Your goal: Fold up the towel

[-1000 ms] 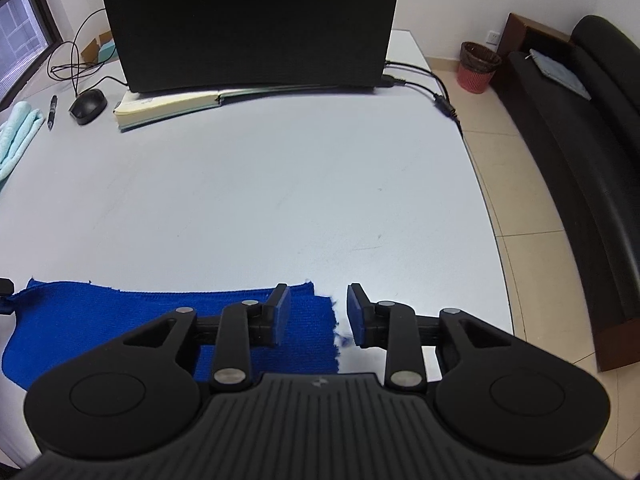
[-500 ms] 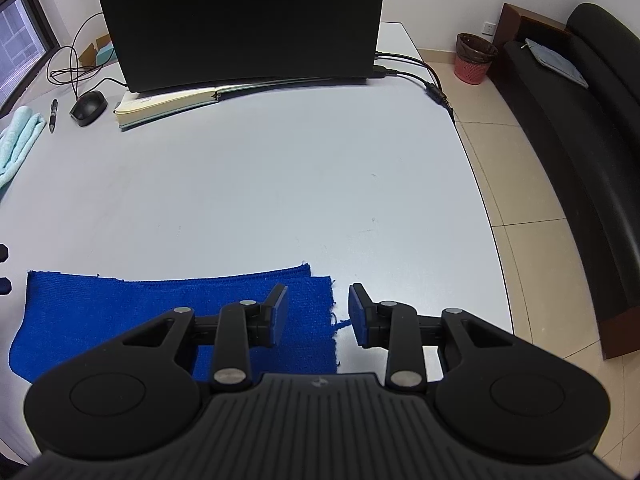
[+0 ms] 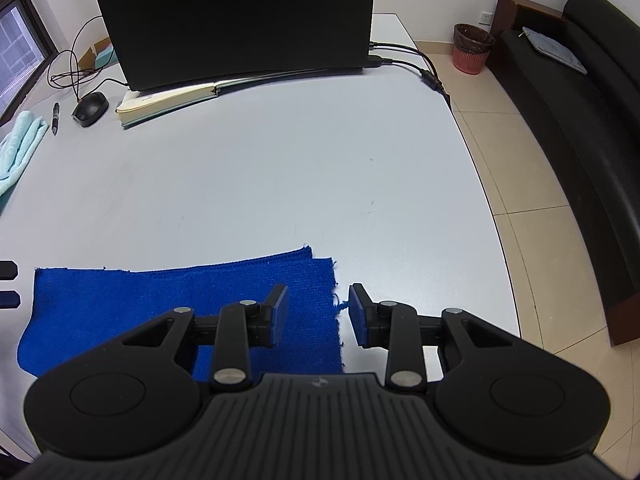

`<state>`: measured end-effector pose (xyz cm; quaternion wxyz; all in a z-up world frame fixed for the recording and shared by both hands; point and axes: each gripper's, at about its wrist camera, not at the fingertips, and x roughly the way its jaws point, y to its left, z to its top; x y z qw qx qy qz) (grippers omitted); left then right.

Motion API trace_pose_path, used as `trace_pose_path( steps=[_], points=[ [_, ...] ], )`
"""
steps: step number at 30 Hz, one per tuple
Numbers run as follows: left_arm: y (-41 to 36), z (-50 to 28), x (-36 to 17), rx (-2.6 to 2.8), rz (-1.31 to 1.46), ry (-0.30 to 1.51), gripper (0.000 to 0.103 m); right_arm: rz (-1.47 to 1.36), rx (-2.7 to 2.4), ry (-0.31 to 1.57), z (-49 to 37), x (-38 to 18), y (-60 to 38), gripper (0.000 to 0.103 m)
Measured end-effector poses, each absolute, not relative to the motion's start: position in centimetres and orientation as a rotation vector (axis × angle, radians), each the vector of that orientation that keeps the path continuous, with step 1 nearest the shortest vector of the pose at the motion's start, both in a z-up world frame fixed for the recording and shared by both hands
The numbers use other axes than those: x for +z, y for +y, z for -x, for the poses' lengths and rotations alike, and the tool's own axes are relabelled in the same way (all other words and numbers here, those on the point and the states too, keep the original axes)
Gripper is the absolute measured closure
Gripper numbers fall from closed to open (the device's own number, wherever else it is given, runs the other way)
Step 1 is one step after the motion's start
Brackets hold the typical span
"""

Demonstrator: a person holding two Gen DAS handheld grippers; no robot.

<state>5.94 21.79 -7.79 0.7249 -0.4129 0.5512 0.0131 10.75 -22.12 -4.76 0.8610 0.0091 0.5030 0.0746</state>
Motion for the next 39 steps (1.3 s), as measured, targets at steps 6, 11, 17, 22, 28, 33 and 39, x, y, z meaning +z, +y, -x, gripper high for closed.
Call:
trace_pose_path(
  steps=[6, 11, 17, 22, 28, 33, 39],
  points=[
    [20.9, -5.4, -8.3, 0.009, 0.833, 1.259, 0.063, -0.011, 0.167, 1.071, -10.1, -5.1, -21.9, 0.069],
    [20.4, -5.0, -8.9, -0.028, 0.800, 1.281, 0.063, -0.003, 0.180, 1.083, -9.4, -5.3, -21.6, 0.069],
    [19.9, -4.6, -9.4, -0.054, 0.744, 1.311, 0.063, 0.006, 0.206, 1.111, -8.5, -5.8, -21.0, 0.069],
    [19.2, -4.5, -9.7, -0.076, 0.673, 1.325, 0.063, 0.012, 0.225, 1.130, -7.9, -6.2, -20.3, 0.069],
    [18.2, -4.9, -9.9, -0.116, 0.544, 1.344, 0.063, 0.025, 0.247, 1.155, -7.7, -6.6, -19.3, 0.069],
    [18.0, -5.0, -10.1, -0.137, 0.495, 1.348, 0.063, 0.037, 0.243, 1.189, -7.8, -7.5, -18.9, 0.069],
    [18.0, -4.6, -10.3, -0.143, 0.507, 1.354, 0.063, 0.056, 0.241, 1.202, -8.3, -8.1, -18.5, 0.069]
  ],
)
